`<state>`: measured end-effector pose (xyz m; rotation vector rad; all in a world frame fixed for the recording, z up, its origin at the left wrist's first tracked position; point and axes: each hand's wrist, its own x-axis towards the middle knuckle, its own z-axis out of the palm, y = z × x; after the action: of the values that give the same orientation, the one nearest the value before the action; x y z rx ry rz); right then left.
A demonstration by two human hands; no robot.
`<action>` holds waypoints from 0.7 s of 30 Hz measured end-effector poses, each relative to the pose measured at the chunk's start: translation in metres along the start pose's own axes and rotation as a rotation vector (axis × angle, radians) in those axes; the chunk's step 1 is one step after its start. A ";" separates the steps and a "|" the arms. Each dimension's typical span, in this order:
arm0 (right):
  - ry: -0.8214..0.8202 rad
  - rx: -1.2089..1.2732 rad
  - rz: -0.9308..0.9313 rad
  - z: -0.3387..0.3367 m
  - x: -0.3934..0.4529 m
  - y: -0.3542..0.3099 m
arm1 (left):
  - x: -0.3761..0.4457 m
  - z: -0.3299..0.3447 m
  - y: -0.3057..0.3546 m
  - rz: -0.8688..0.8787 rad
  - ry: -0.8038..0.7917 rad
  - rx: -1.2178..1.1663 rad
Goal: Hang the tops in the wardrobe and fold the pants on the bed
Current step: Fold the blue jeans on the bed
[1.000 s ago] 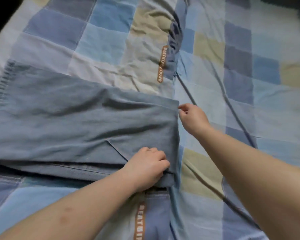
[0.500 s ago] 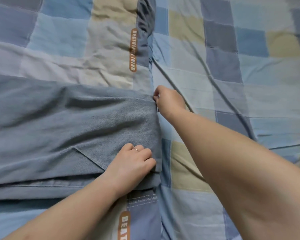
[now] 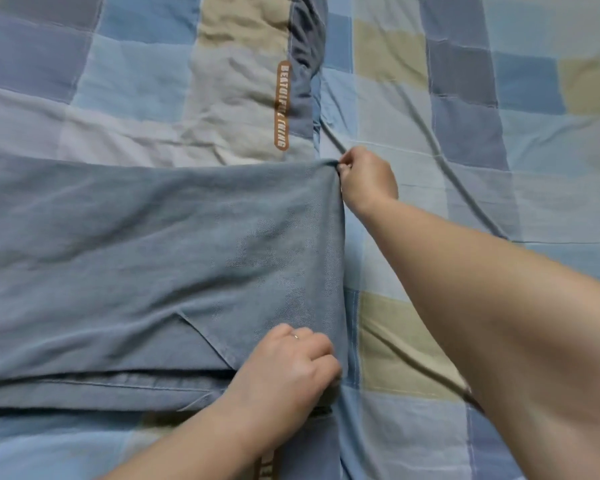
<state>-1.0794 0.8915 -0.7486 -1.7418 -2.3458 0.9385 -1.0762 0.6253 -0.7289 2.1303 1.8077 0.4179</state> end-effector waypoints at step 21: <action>-0.498 0.801 0.316 0.057 -0.138 0.075 | 0.011 0.035 -0.055 -0.582 -0.339 0.170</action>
<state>-0.9904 0.7569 -0.7924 -1.6352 -1.4776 2.1790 -1.1093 0.6425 -0.7841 1.5317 2.1770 -0.2311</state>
